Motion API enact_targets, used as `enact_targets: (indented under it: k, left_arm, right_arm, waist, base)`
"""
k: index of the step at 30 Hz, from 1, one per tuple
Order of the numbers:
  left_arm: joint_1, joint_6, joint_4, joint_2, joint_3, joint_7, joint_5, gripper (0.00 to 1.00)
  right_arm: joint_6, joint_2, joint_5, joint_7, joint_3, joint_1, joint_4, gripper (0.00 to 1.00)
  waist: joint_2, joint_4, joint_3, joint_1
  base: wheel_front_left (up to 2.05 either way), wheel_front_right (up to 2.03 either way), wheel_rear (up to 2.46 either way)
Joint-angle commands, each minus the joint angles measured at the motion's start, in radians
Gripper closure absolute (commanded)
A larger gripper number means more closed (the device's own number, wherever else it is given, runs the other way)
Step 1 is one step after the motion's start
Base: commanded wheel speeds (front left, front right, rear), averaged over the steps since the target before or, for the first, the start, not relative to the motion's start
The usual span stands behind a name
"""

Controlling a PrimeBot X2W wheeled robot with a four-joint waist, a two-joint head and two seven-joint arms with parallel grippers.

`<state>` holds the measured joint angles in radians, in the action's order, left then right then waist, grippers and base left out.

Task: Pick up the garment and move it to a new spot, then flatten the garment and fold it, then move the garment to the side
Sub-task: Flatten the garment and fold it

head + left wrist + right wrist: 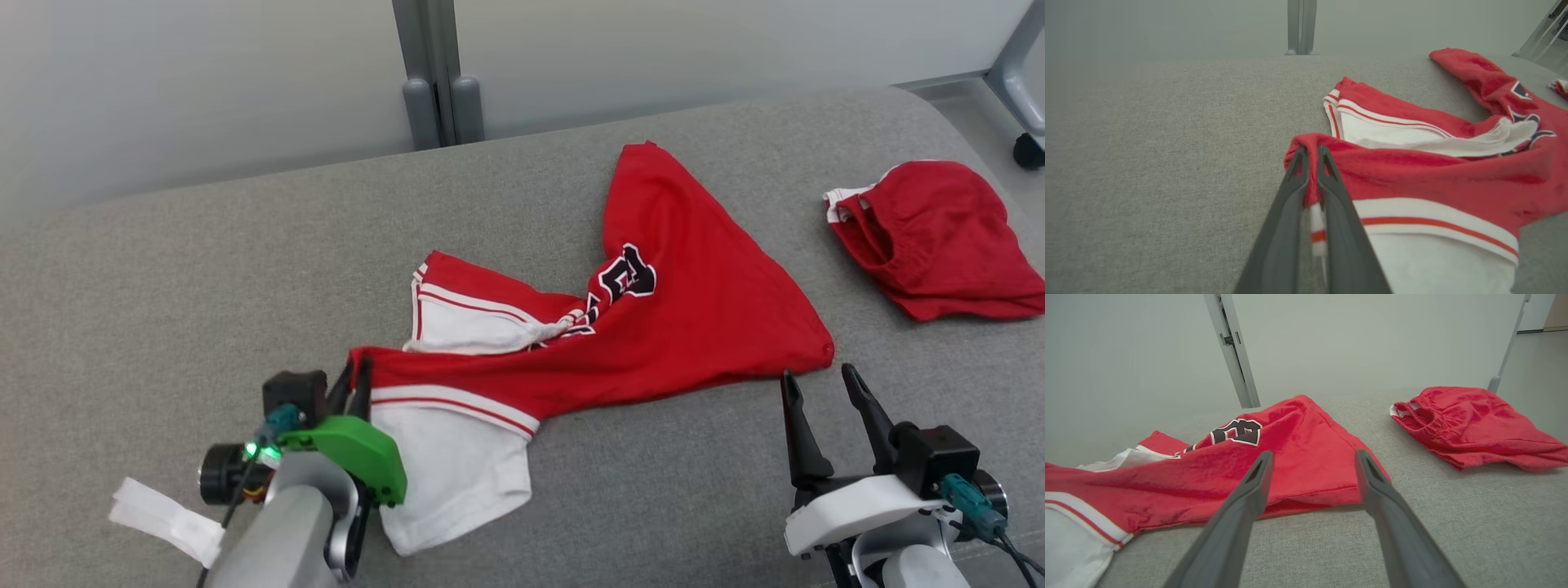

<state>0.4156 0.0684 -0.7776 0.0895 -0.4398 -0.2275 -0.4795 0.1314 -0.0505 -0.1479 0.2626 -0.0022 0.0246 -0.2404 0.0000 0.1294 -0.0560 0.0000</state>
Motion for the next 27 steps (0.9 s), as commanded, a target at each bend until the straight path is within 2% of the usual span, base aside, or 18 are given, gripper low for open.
enact_targets:
  k: [1,7,12,13,14,15,16,21,27]
  left_arm:
    - [0.042,0.007,-0.004,0.021,0.014,-0.011,0.009,1.00]
    - [0.138,0.002,-0.047,0.065,0.047,-0.026,0.009,1.00]
    - [0.193,-0.012,-0.094,0.079,0.057,-0.032,0.012,1.00]
    - [0.201,-0.015,-0.103,0.078,0.059,-0.034,0.014,0.91]
    - [0.205,-0.014,-0.111,0.078,0.060,-0.035,0.016,0.58]
    - [0.211,-0.013,-0.118,0.076,0.064,-0.037,0.018,0.20]
    - [0.214,-0.011,-0.118,0.073,0.067,-0.038,0.019,0.00]
    - [0.156,0.004,-0.054,0.059,0.105,-0.038,0.036,0.00]
    - [0.035,-0.003,0.079,0.044,0.164,-0.038,0.068,0.00]
  right_arm:
    - [-0.002,0.000,-0.007,0.002,0.004,0.019,0.010,0.00]
    - [-0.002,0.000,-0.017,0.002,0.012,0.052,0.018,0.00]
    - [-0.002,0.000,-0.019,0.003,0.012,0.072,0.016,0.00]
    - [-0.002,0.000,-0.020,0.003,0.011,0.076,0.016,0.00]
    - [-0.002,0.000,-0.020,0.003,0.010,0.078,0.016,0.00]
    - [-0.002,0.000,-0.020,0.003,0.008,0.081,0.016,0.00]
    - [-0.002,0.000,-0.020,0.003,0.007,0.084,0.016,0.00]
    - [-0.002,0.000,-0.016,0.003,-0.001,0.079,0.010,0.00]
    - [-0.002,0.000,-0.008,0.003,-0.007,0.050,0.002,0.00]
  waist:
    - [0.0000,0.012,-0.032,0.0000]
    - [0.0000,0.033,-0.100,0.0000]
    - [0.0000,0.044,-0.138,0.0000]
    - [0.0000,0.044,-0.143,0.0000]
    - [0.0000,0.045,-0.146,0.0000]
    - [0.0000,0.044,-0.148,0.0000]
    - [0.0000,0.043,-0.149,0.0000]
    - [0.0000,0.021,-0.128,0.0000]
    - [0.0000,-0.013,-0.064,0.0000]
  base:
    - [0.00,0.00,0.00]
    - [0.00,0.00,0.00]
    - [0.00,0.00,0.00]
    - [0.00,0.00,0.00]
    - [0.00,0.00,0.00]
    - [0.00,0.00,0.00]
    - [0.00,0.00,0.00]
    - [0.00,0.00,0.00]
    - [0.00,0.00,0.00]
